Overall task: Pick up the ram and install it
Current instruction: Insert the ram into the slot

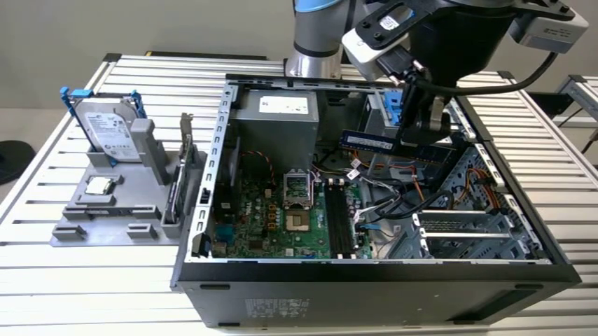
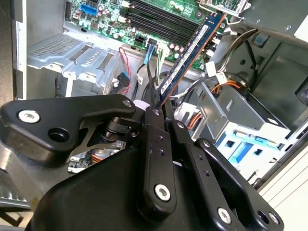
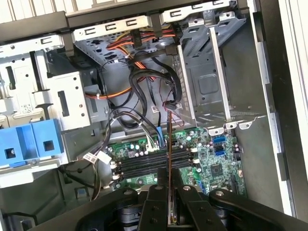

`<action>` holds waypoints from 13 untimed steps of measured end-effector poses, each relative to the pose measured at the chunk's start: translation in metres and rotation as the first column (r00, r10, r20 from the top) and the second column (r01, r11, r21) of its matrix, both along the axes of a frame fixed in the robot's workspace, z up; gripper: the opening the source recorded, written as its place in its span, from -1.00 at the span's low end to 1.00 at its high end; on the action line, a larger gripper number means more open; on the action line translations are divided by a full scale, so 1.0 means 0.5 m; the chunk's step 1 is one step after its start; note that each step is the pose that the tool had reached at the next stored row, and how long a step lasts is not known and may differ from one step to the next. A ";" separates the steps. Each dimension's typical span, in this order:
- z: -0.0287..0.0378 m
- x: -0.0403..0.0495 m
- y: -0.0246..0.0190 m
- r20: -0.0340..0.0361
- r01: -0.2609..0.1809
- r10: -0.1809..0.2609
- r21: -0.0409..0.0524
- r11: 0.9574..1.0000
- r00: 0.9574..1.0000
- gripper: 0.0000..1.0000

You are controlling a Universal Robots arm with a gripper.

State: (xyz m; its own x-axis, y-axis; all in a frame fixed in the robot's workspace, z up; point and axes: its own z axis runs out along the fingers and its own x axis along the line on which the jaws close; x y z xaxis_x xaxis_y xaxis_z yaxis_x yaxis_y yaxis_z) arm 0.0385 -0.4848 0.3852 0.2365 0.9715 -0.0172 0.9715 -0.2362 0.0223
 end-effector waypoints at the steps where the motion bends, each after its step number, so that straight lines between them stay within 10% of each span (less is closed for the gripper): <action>1: 0.000 0.000 0.0000 0.000 0.002 -0.002 0.000 1.000 1.000 -1.00; 13: 0.000 0.000 -0.0001 0.000 0.020 -0.020 0.000 1.000 1.000 -1.00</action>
State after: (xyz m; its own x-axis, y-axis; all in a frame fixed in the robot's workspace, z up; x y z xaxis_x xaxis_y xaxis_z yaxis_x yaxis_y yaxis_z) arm 0.0385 -0.4849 0.3852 0.2557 0.9666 -0.0173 0.9666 -0.2553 0.0223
